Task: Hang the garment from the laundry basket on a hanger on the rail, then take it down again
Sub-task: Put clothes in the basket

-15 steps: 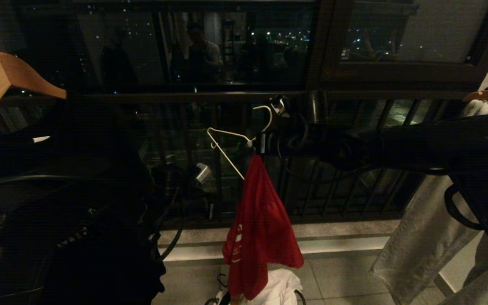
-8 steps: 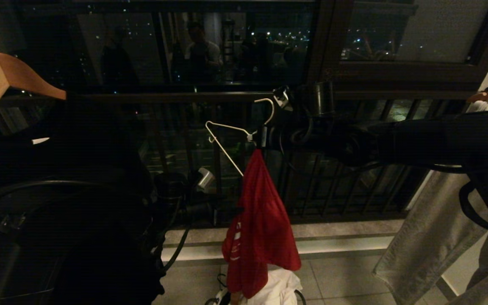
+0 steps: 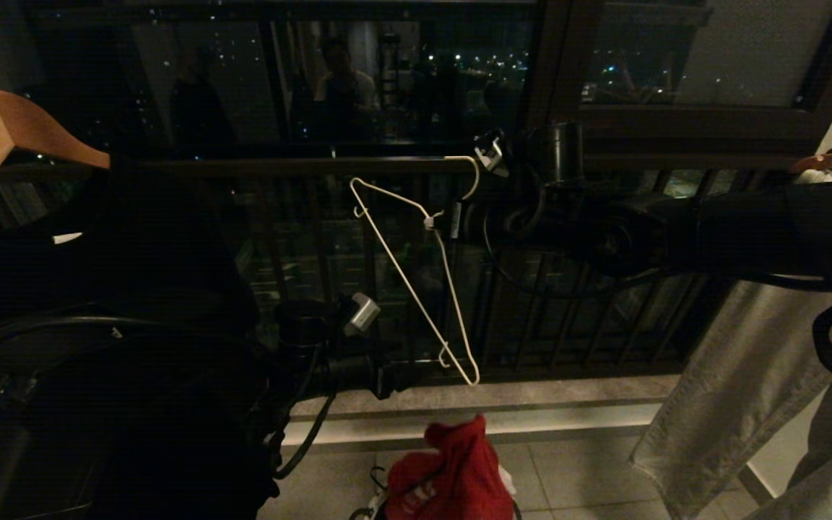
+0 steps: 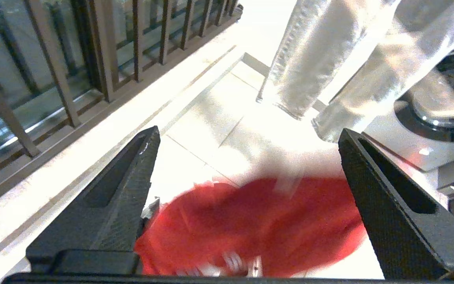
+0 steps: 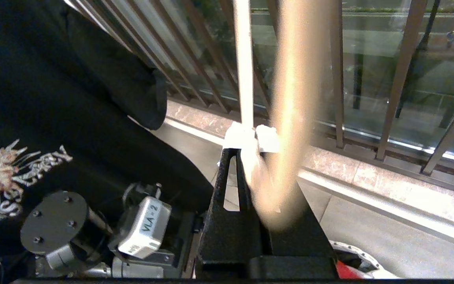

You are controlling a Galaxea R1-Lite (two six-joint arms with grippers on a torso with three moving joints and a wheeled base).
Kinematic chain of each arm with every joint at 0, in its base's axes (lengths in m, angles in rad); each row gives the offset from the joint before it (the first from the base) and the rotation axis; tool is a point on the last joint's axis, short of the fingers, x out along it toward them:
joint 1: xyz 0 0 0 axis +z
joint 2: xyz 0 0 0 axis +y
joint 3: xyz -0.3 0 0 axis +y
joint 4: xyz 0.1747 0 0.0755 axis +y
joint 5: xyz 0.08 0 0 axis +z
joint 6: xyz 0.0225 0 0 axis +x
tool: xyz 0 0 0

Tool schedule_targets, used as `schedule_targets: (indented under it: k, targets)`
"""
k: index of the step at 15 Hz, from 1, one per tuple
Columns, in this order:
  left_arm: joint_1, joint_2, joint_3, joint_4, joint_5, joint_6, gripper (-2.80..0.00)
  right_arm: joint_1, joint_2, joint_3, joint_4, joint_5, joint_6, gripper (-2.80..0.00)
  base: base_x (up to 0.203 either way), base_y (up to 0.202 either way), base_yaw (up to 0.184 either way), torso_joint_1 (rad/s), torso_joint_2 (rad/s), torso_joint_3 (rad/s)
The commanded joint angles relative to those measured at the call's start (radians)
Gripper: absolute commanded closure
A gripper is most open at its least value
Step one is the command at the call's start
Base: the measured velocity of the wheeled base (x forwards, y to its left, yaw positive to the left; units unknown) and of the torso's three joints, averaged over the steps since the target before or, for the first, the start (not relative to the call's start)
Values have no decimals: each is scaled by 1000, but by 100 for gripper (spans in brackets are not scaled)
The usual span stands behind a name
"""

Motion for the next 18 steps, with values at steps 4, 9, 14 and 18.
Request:
schedule_targets:
  k: [4, 9, 14, 18]
  targets:
    - [25, 15, -35, -5, 9, -2, -280, 4, 54, -14, -16, 2, 1, 0, 0, 0, 0, 0, 0, 0]
    - [120, -67, -103, 25, 12, -8, -280, -19, 88, -46, -48, -6, 0, 0, 0, 0, 0, 0, 0, 0]
    - [120, -77, -98, 47, 17, -8, 0, -27, 88, -46, -49, -8, 0, 0, 0, 0, 0, 0, 0, 0]
    - [120, -183, -96, 196, 19, -3, 0, -33, 94, -48, -52, -26, -6, 0, 0, 0, 0, 0, 0, 0]
